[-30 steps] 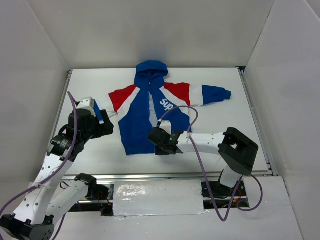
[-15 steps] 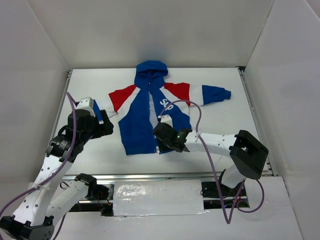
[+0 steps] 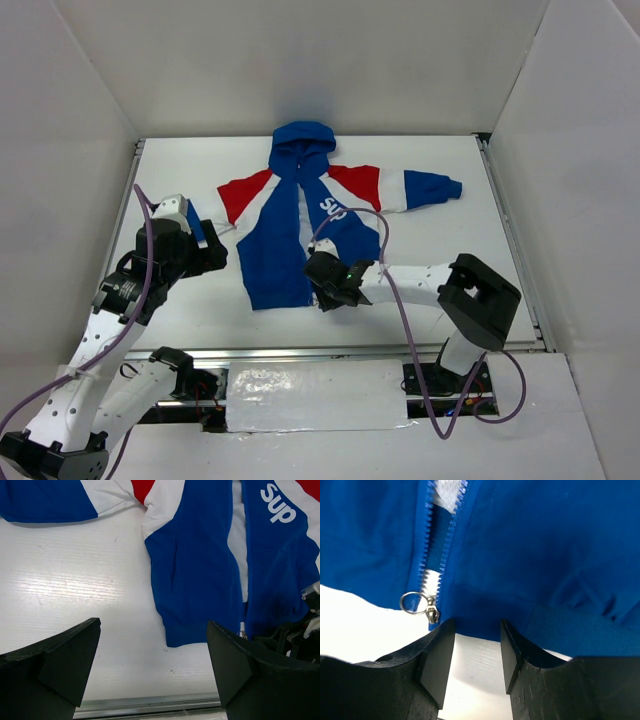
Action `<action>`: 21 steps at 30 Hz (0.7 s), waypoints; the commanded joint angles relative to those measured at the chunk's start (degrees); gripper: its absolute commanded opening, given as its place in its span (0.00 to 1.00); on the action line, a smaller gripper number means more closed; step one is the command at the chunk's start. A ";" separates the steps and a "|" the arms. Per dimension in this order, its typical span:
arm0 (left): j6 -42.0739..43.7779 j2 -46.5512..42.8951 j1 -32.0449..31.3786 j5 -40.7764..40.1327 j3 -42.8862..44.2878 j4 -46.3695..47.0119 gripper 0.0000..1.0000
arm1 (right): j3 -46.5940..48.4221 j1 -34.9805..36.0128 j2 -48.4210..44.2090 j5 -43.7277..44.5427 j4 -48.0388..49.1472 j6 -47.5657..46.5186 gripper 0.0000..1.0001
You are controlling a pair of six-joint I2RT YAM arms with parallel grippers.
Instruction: Zip up the jacket
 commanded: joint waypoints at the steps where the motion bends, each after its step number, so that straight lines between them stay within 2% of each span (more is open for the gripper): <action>1: 1.37 -0.22 0.32 0.68 -0.18 1.95 0.99 | 0.79 -0.08 0.92 0.30 2.25 -0.06 0.49; 8: 1.46 -0.05 0.32 0.77 0.00 2.04 0.99 | 1.66 -0.17 2.59 0.82 1.55 1.17 0.51; 15: 1.46 -0.05 0.32 0.86 0.00 2.04 0.99 | 1.22 -0.26 -0.13 -0.05 2.69 2.40 0.53; 21: 1.46 -0.05 0.32 0.86 -0.09 1.95 0.99 | 2.19 -0.17 2.32 0.47 2.17 2.66 0.53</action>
